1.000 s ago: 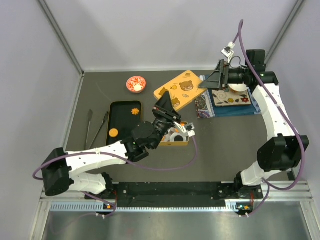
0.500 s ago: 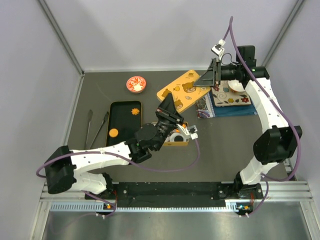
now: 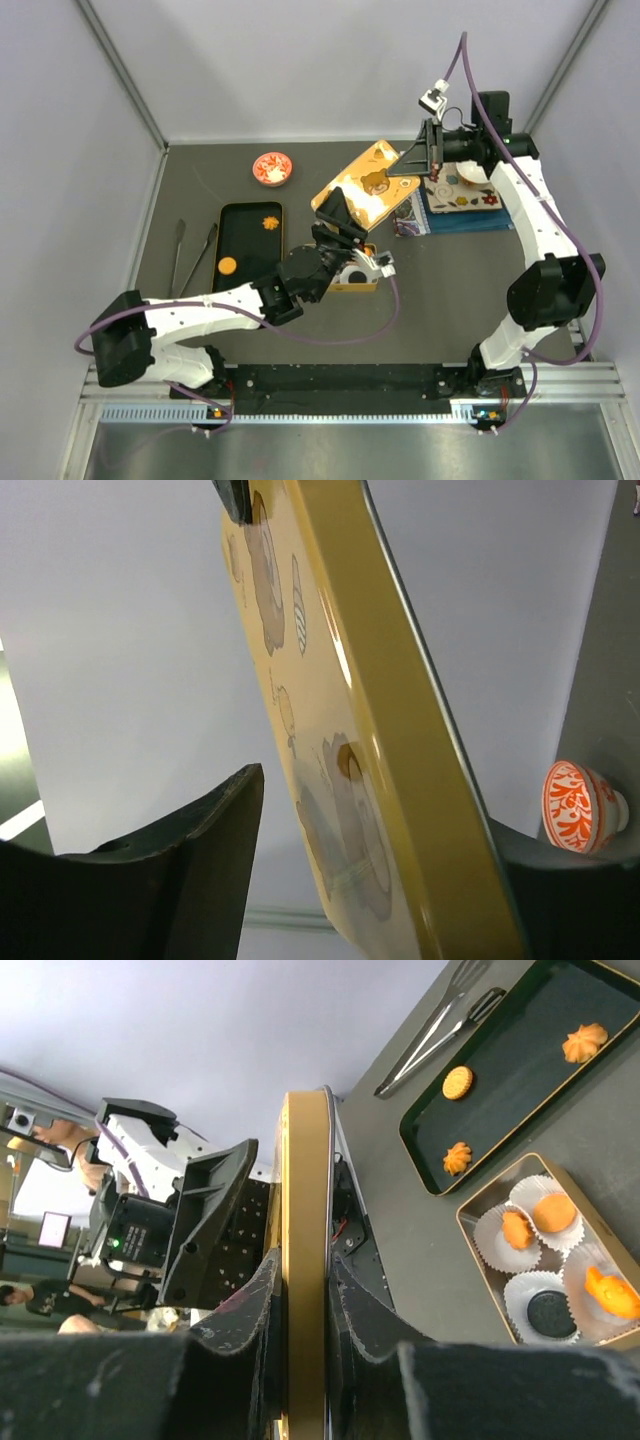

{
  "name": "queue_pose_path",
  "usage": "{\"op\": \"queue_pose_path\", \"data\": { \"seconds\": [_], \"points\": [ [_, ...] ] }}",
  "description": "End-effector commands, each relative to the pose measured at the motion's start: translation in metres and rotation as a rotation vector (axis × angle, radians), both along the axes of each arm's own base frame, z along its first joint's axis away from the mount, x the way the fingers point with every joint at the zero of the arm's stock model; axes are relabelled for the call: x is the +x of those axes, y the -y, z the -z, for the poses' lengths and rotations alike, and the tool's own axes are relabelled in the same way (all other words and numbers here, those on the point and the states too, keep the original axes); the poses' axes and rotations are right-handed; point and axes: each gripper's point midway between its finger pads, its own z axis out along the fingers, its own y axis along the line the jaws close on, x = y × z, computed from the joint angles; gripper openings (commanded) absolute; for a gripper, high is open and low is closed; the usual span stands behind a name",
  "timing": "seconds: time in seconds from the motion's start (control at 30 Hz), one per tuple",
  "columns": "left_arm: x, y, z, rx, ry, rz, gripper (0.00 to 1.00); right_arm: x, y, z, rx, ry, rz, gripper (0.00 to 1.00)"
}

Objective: Pack the cookies

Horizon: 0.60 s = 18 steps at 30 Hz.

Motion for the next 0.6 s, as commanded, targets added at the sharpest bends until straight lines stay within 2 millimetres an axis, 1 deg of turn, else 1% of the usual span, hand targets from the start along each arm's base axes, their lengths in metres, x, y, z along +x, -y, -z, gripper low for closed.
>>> {"op": "queue_pose_path", "data": {
  "seconds": [0.0, 0.03, 0.07, 0.1, 0.13, 0.17, 0.2, 0.23, 0.27, 0.3, 0.33, 0.37, 0.4, 0.43, 0.47, 0.5, 0.53, 0.57],
  "points": [
    [0.006, -0.024, -0.022, -0.156, -0.036, -0.044, 0.62, 0.008, 0.013, -0.024, -0.005, 0.155, 0.052, 0.01],
    [0.010, -0.032, -0.024, -0.173, -0.049, -0.062, 0.63, 0.010, 0.014, -0.024, -0.009, 0.156, 0.062, 0.01],
    [0.012, -0.036, -0.021, -0.201, -0.078, -0.069, 0.63, 0.013, 0.016, -0.024, -0.012, 0.155, 0.072, 0.00],
    [0.015, -0.045, -0.021, -0.212, -0.093, -0.091, 0.64, 0.015, 0.018, -0.025, -0.014, 0.159, 0.082, 0.00],
    [0.017, -0.049, -0.012, -0.193, -0.124, -0.104, 0.65, 0.018, 0.019, -0.025, -0.021, 0.161, 0.097, 0.00],
    [0.018, -0.053, -0.006, -0.213, -0.158, -0.112, 0.65, 0.019, 0.020, -0.026, -0.023, 0.166, 0.103, 0.00],
    [0.020, -0.060, -0.002, -0.214, -0.176, -0.128, 0.66, 0.021, 0.020, -0.029, -0.024, 0.176, 0.107, 0.00],
    [0.021, -0.064, 0.008, -0.191, -0.207, -0.139, 0.66, 0.023, 0.020, -0.031, -0.025, 0.178, 0.113, 0.00],
    [0.021, -0.067, 0.016, -0.206, -0.233, -0.145, 0.67, 0.024, 0.021, -0.033, -0.025, 0.177, 0.117, 0.00],
    [0.022, -0.075, 0.020, -0.210, -0.248, -0.159, 0.67, 0.026, 0.021, -0.036, -0.024, 0.186, 0.121, 0.00],
    [0.023, -0.077, 0.023, -0.216, -0.269, -0.158, 0.68, 0.028, 0.020, -0.037, -0.029, 0.192, 0.130, 0.00],
    [0.023, -0.081, 0.035, -0.233, -0.331, -0.173, 0.68, 0.030, 0.020, -0.039, -0.031, 0.195, 0.138, 0.00],
    [0.028, -0.091, 0.040, -0.244, -0.375, -0.197, 0.68, 0.033, 0.021, -0.040, -0.034, 0.200, 0.144, 0.00],
    [0.028, -0.089, 0.031, -0.351, -0.436, -0.171, 0.69, 0.035, 0.021, -0.040, -0.040, 0.207, 0.157, 0.00],
    [0.025, -0.097, 0.050, -0.309, -0.532, -0.198, 0.69, 0.038, 0.022, -0.039, -0.044, 0.201, 0.167, 0.00],
    [0.030, -0.107, 0.049, -0.351, -0.578, -0.220, 0.70, 0.040, 0.022, -0.038, -0.049, 0.200, 0.178, 0.00],
    [0.028, -0.109, 0.052, -0.436, -0.644, -0.226, 0.70, 0.046, 0.024, -0.034, -0.066, 0.198, 0.211, 0.00],
    [0.026, -0.104, 0.041, -0.481, -0.690, -0.183, 0.70, 0.049, 0.023, -0.034, -0.066, 0.202, 0.229, 0.00]
  ]
}}
